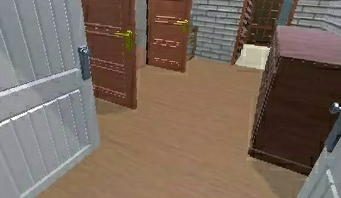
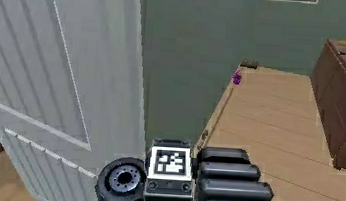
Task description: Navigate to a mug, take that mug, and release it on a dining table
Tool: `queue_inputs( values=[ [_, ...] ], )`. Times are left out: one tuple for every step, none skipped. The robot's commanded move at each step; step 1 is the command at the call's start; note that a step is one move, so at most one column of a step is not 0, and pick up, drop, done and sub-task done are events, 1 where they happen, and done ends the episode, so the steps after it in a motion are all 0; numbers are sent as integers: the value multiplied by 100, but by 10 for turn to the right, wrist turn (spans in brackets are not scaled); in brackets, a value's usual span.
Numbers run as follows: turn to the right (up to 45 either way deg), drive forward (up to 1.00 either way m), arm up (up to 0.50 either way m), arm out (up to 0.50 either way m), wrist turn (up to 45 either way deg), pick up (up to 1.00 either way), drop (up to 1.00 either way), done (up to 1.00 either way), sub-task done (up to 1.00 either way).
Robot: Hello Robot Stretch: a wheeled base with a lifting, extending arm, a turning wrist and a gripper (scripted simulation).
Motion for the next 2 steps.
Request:
queue_inputs(
  values=[
    [150,0,0,0,0,0,0,0,0],
    [0,100,0,0,0,0,0,0,0]
  ],
)
